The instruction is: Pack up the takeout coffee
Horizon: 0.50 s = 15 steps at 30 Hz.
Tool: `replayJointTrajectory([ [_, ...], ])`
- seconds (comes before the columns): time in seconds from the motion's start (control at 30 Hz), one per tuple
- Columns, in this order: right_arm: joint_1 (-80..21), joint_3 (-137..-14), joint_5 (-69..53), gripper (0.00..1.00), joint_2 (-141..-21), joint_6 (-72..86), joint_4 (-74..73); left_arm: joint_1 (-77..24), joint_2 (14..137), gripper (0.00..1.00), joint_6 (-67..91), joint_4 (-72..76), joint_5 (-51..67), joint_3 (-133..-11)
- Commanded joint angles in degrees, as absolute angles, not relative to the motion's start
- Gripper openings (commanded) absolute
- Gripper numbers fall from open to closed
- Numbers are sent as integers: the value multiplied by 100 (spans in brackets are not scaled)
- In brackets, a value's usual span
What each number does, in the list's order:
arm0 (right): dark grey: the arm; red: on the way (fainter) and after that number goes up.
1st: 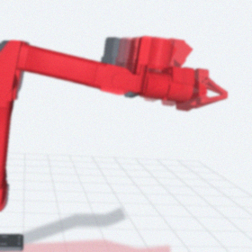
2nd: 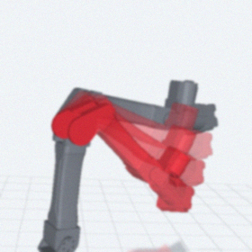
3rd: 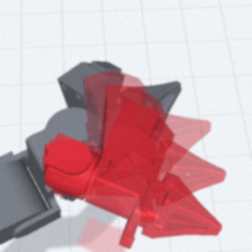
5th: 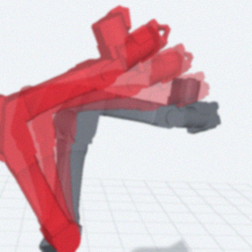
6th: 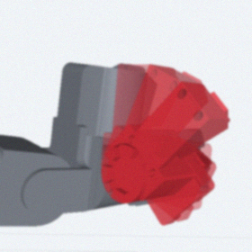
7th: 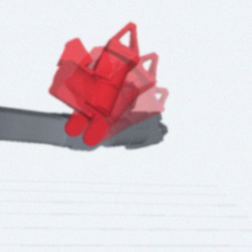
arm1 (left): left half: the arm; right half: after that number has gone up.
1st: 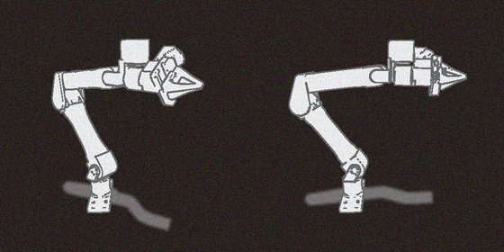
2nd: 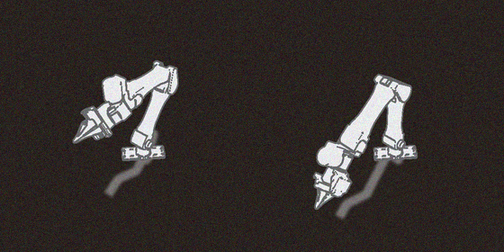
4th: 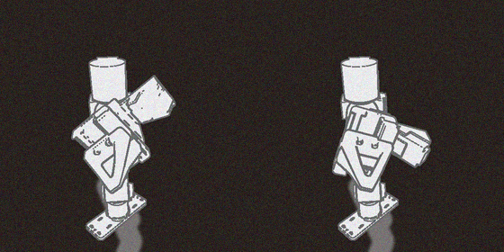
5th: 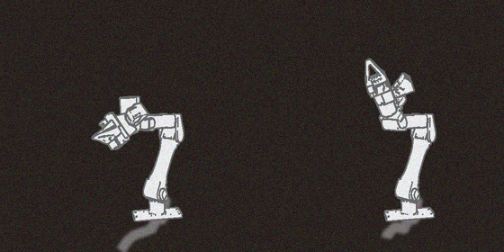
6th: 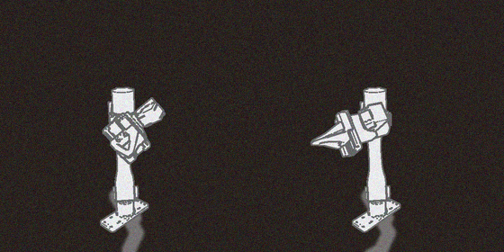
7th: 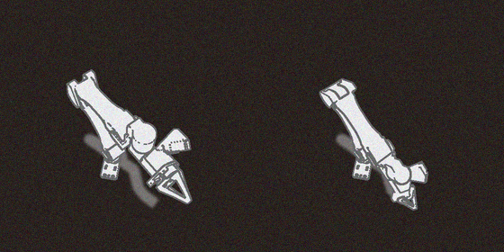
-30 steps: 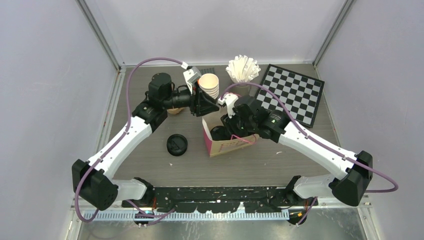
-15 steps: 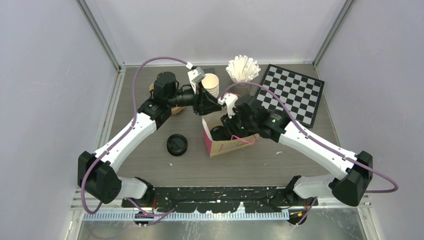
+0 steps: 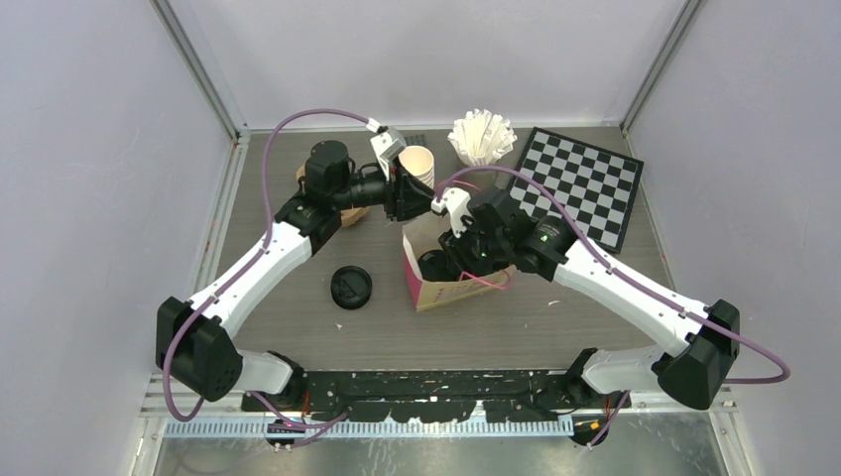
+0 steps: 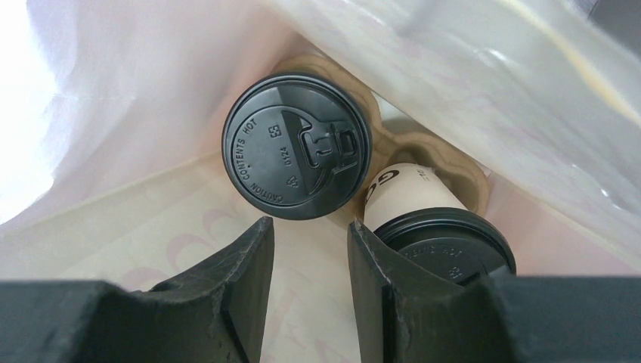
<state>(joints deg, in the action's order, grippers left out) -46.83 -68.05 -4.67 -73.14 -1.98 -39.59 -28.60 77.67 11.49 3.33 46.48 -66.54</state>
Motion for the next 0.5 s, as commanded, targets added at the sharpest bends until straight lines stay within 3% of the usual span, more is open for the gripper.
replayJointTrajectory([
  [0.0,-4634,-7090,-734,45,-7199,-444,-4205,-2815,7748,39,1094,724,4461,-6858],
  [0.47,-4632,-7520,-994,45,-7251,-870,-4377,-2795,7831,39,1161,767,4233,-6855],
])
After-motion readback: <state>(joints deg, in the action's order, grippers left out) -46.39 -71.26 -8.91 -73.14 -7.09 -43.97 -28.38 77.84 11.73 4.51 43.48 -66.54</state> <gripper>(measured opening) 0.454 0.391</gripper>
